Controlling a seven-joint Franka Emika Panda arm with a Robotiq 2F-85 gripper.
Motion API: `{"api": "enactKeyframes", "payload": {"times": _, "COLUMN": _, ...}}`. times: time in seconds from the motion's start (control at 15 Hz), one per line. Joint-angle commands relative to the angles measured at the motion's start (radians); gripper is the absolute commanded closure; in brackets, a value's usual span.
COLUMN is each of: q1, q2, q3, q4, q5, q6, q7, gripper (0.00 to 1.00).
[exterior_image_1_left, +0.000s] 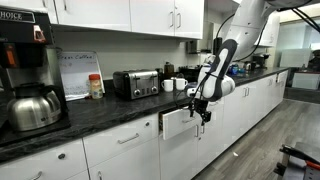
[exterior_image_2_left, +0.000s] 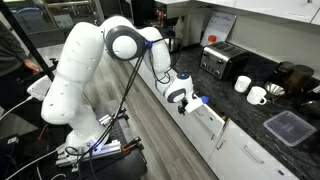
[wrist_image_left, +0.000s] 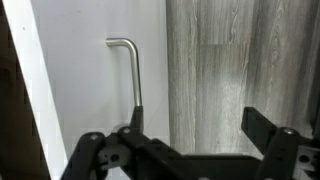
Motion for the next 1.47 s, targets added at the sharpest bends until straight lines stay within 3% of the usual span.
{"api": "enactKeyframes", "payload": {"times": 0.0, "q1": 0.006, "q2": -0.004, "q3": -0.015, "q4": -0.028, "q5": -0.058, "q6": 0.093, "q7": 0.031, "gripper": 0.0}}
{"api": "enactKeyframes", "payload": {"times": 0.33, "q1": 0.067, "q2": -0.027, "q3": -0.09, "q4": -0.108, "q5": -0.098, "q6": 0.248, "q7": 0.121, "gripper": 0.0}}
{"api": "enactKeyframes", "payload": {"times": 0.87, "q1": 0.253, "q2": 0.031, "q3": -0.273, "q4": -0.136, "q5": -0.094, "q6": 0.429, "q7": 0.183, "gripper": 0.0}}
{"api": "enactKeyframes", "payload": {"times": 1.4, "q1": 0.263, "q2": 0.054, "q3": -0.264, "q4": -0.058, "q5": -0.107, "q6": 0.383, "q7": 0.201, "gripper": 0.0}}
